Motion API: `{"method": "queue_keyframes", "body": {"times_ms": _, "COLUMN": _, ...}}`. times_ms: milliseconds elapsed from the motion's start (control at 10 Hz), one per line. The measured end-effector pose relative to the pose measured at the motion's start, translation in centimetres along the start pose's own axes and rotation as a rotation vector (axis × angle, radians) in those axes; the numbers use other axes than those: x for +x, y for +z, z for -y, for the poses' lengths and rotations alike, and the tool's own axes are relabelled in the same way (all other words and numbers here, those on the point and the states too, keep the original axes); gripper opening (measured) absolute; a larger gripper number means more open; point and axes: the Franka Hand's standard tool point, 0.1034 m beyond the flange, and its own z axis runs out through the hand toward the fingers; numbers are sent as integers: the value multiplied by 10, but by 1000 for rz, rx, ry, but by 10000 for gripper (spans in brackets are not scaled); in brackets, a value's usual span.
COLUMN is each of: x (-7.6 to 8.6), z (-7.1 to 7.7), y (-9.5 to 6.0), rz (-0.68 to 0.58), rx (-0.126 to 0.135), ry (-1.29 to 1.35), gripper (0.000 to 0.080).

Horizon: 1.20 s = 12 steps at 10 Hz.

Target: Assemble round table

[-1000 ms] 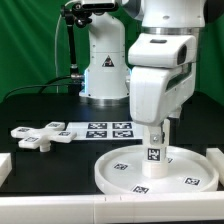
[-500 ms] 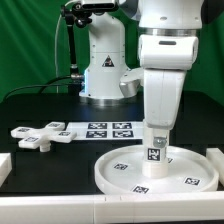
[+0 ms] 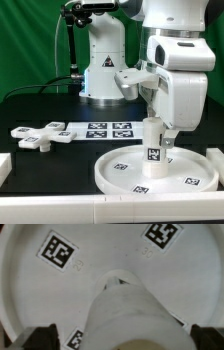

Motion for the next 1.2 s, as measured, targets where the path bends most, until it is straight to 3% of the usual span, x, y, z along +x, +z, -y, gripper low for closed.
{"method": "queue_keyframes", "body": {"times_ms": 200, "x": -2, "z": 0, "y": 0, "rz": 6, "rx": 1, "ry": -44, "gripper": 649}}
{"method": "queue_keyframes", "body": {"times_ms": 300, "x": -3, "z": 0, "y": 1, "rz": 6, "rx": 1, "ry": -41, "gripper": 560}}
{"method": "queue_keyframes", "body": {"times_ms": 400, "x": -3, "z": 0, "y": 1, "rz": 6, "rx": 1, "ry": -39, "gripper": 402}}
{"method": "queue_keyframes", "body": {"times_ms": 900, "x": -4, "z": 1, "y": 1, "rz": 5, "rx": 1, "ry": 36, "gripper": 404}}
{"method": "queue_keyframes", "body": {"times_ms": 1200, "x": -6, "z": 2, "y": 1, "rz": 4, "rx": 11, "ry": 371, "gripper": 406}}
